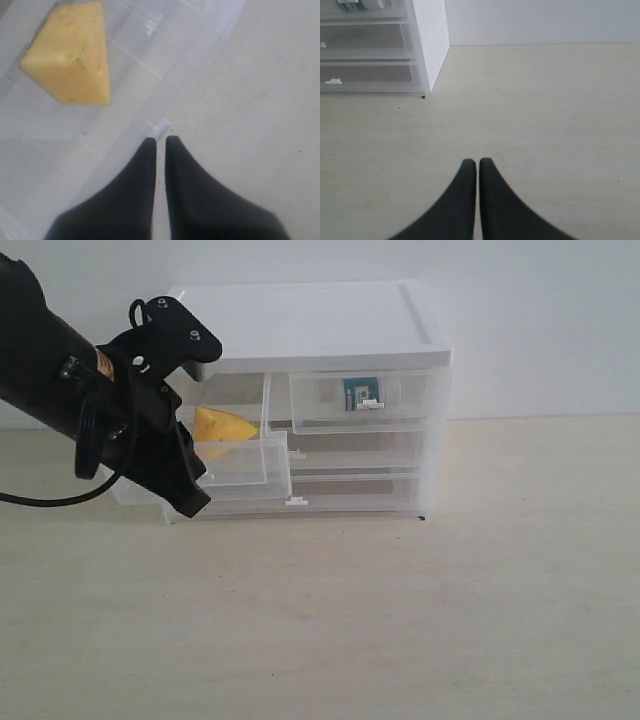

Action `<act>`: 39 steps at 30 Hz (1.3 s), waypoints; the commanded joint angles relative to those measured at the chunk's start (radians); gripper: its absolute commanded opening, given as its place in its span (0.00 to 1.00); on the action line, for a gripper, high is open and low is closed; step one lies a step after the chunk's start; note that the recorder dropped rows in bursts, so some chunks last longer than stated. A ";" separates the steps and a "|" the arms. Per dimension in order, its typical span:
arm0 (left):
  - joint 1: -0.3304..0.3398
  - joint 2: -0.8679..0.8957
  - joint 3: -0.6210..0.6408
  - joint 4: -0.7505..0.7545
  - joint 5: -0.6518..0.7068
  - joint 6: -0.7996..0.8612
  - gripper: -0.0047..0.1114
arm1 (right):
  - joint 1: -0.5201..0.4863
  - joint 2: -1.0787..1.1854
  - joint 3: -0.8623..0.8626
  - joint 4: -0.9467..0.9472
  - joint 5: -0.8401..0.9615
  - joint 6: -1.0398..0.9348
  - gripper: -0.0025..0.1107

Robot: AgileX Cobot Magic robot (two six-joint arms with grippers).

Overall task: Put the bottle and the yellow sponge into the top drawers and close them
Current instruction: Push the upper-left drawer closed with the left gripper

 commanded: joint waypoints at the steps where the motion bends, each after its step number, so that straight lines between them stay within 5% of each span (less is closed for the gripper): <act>1: -0.003 0.028 0.002 0.032 -0.089 -0.014 0.08 | -0.003 -0.004 -0.001 0.002 -0.006 -0.004 0.02; 19: 0.044 0.059 -0.023 0.103 -0.294 -0.014 0.08 | -0.003 -0.004 -0.001 0.002 -0.006 -0.004 0.02; 31: 0.091 0.206 -0.023 0.096 -0.629 -0.014 0.08 | -0.003 -0.004 -0.001 0.002 -0.006 -0.004 0.02; 39: 0.091 0.225 -0.023 0.096 -0.690 -0.014 0.08 | -0.003 -0.004 -0.001 0.002 -0.006 -0.004 0.02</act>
